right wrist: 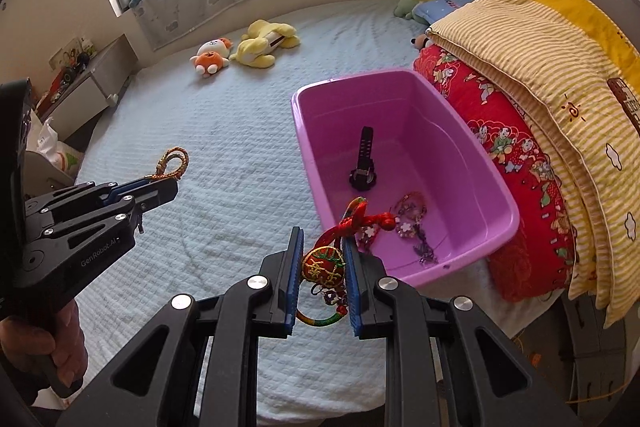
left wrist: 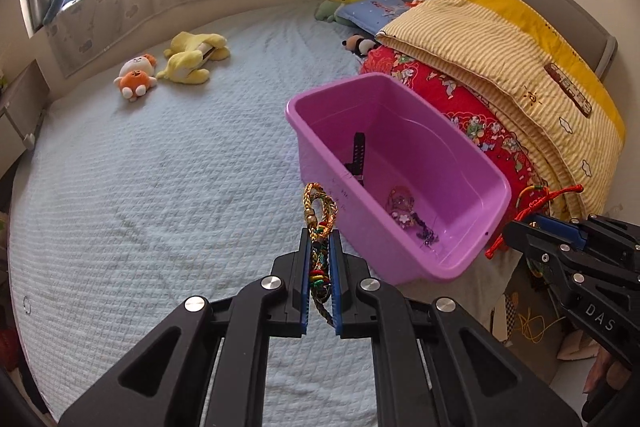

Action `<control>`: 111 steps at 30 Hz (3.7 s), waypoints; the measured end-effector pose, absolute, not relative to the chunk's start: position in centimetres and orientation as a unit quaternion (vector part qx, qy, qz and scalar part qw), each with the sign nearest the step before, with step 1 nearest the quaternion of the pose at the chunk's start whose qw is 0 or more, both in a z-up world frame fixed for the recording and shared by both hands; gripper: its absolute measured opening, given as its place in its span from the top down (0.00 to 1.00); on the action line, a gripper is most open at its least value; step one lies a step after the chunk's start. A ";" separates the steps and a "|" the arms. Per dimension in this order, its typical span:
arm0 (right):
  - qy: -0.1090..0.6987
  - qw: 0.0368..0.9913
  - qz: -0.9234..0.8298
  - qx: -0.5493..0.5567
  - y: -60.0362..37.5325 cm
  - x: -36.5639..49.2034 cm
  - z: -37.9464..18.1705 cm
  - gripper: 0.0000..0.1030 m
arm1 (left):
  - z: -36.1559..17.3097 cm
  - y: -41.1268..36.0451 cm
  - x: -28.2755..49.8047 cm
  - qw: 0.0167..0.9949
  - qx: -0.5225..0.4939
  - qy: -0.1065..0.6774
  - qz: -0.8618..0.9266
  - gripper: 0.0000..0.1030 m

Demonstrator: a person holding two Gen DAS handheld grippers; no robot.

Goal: Organize jewelry

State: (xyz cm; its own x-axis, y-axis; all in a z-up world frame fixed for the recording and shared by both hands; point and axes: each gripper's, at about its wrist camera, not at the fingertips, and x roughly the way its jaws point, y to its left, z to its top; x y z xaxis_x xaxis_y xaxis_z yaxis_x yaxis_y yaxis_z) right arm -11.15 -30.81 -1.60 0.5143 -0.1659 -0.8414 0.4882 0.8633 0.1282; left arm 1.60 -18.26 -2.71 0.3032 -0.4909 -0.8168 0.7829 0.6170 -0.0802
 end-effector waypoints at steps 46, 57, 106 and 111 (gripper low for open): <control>0.600 0.761 -0.078 0.234 -50.6 -6.4 -8.4 0.38 | -6.0 -35.4 2.9 0.782 0.154 0.565 -0.212 0.11; 0.614 0.748 -0.083 0.238 -49.1 -7.1 -7.6 0.38 | -4.8 -34.5 2.0 0.780 0.158 0.564 -0.221 0.11; 0.617 0.745 -0.097 0.233 -45.8 -9.2 -5.6 0.34 | -3.9 -32.5 0.3 0.779 0.174 0.559 -0.226 0.09; 0.618 0.744 -0.095 0.235 -45.8 -9.2 -5.7 0.34 | -3.9 -32.2 0.4 0.778 0.165 0.561 -0.230 0.09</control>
